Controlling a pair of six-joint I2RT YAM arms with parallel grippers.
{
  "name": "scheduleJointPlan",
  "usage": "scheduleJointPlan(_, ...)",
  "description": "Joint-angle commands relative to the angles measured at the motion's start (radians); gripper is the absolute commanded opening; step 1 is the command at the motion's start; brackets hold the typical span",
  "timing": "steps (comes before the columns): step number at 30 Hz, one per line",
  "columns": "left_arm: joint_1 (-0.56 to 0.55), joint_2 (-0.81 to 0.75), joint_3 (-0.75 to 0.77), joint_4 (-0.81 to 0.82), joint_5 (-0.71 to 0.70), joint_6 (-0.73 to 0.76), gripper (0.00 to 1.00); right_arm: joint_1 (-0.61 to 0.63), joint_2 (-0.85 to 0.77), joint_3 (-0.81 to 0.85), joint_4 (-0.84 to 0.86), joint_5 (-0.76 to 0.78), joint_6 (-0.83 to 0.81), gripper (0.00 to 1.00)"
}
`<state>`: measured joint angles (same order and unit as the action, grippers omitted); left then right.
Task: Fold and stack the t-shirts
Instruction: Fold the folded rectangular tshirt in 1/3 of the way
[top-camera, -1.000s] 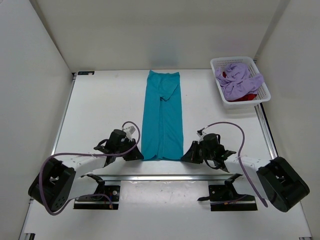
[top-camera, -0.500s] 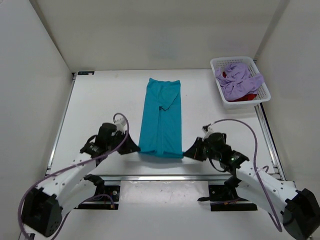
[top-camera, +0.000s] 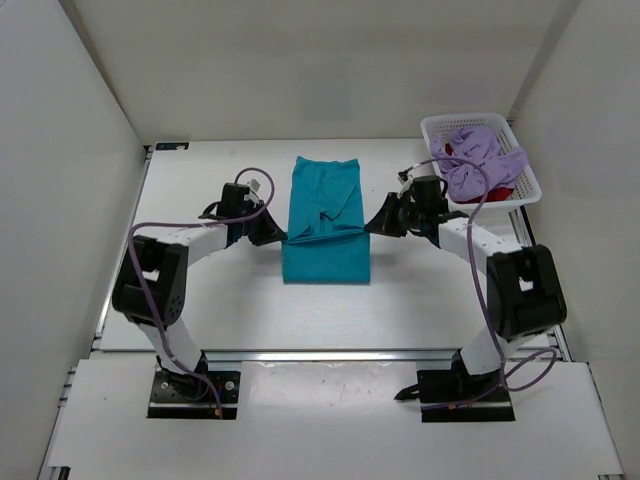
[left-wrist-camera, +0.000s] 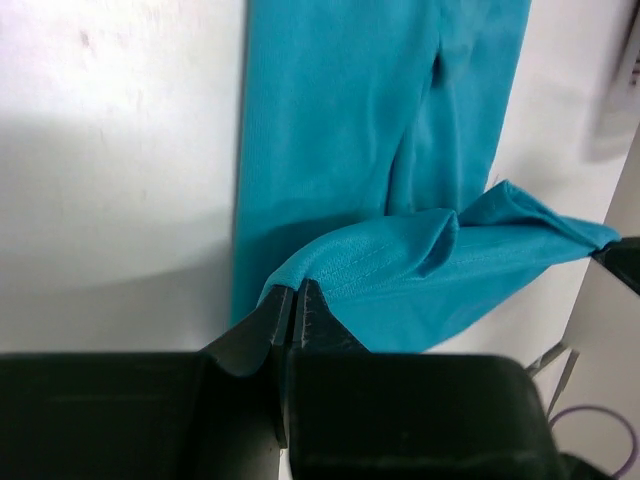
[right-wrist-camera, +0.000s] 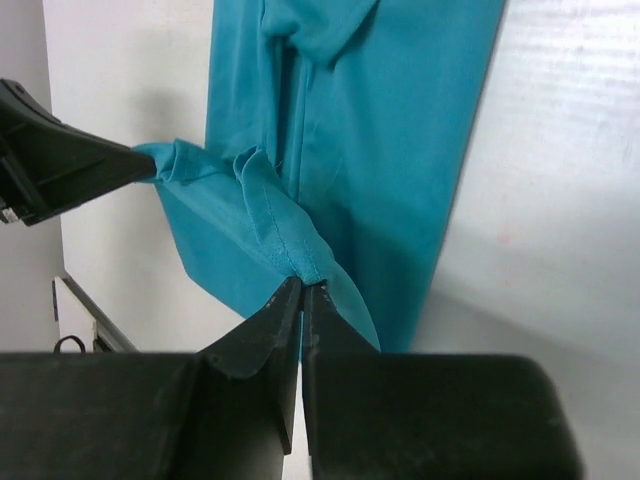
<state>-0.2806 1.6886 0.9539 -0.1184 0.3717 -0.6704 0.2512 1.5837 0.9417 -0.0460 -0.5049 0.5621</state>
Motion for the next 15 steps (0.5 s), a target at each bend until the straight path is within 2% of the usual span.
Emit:
scheduleJointPlan(1,0.009,0.048,0.127,0.051,-0.03,-0.029,0.0,-0.021,0.091,0.112,0.038,-0.044,-0.054,0.0)
scheduleJointPlan(8,0.024,0.269,0.341,-0.003,-0.037,0.002,0.08,-0.064,0.338,0.314,-0.04,-0.067,-0.102,0.0)
scheduleJointPlan(11,0.032,0.33,0.375,0.003,-0.031,-0.009,0.15,-0.069,0.41,0.367,-0.046,-0.064,-0.105,0.0)
scheduleJointPlan(13,0.037,0.338,0.365,0.019,-0.034,-0.018,0.26,-0.07,0.427,0.391,-0.048,-0.067,-0.102,0.01)
scheduleJointPlan(14,0.041,0.33,0.353,0.038,-0.037,-0.029,0.29,-0.063,0.427,0.394,-0.055,-0.06,-0.1,0.08)
scheduleJointPlan(15,0.053,0.323,0.327,0.054,-0.03,-0.052,0.36,-0.07,0.418,0.396,-0.051,-0.049,-0.099,0.19)
